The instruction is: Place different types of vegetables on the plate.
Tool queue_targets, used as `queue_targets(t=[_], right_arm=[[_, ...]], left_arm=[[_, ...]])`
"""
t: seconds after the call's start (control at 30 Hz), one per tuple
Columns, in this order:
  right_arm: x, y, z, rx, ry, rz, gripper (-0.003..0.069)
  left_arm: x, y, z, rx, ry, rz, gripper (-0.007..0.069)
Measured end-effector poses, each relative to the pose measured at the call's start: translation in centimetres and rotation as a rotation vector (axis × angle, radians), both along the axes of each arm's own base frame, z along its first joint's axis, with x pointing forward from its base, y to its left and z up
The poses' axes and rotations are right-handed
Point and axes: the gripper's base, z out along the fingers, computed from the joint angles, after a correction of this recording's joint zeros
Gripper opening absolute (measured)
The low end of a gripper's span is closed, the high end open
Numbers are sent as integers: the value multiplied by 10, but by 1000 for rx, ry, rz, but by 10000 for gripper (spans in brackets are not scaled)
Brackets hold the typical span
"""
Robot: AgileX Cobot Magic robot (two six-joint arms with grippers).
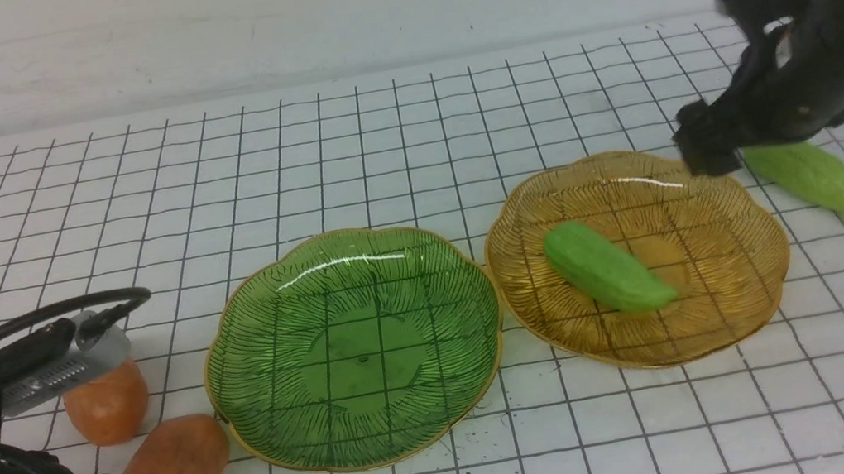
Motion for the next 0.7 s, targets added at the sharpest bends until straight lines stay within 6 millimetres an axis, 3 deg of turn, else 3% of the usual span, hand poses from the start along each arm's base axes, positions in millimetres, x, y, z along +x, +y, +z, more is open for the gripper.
queue_targets(t=[0.07, 0.17, 0.2, 0.33, 0.57, 0.63, 0.7], right_arm=[[6, -16, -2, -8, 0, -41, 618], [18, -50, -28, -19, 46, -125, 594], [19, -52, -29, -19, 50, -129, 591], [30, -82, -73, -18, 128, -199, 584], [37, -96, -112, -7, 172, -235, 577], [39, -96, -114, -4, 168, -234, 555], [39, -96, -115, -2, 170, -236, 489]], left_arm=[[0, 0, 0, 0, 0, 0, 34], [0, 0, 0, 1, 0, 0, 34], [0, 0, 0, 1, 0, 0, 34], [-2, -1, 0, -3, 19, -10, 34], [-2, -1, -1, -4, 23, -12, 34], [-2, -1, -1, -4, 22, -12, 34], [-2, -1, -1, -4, 22, -12, 34]])
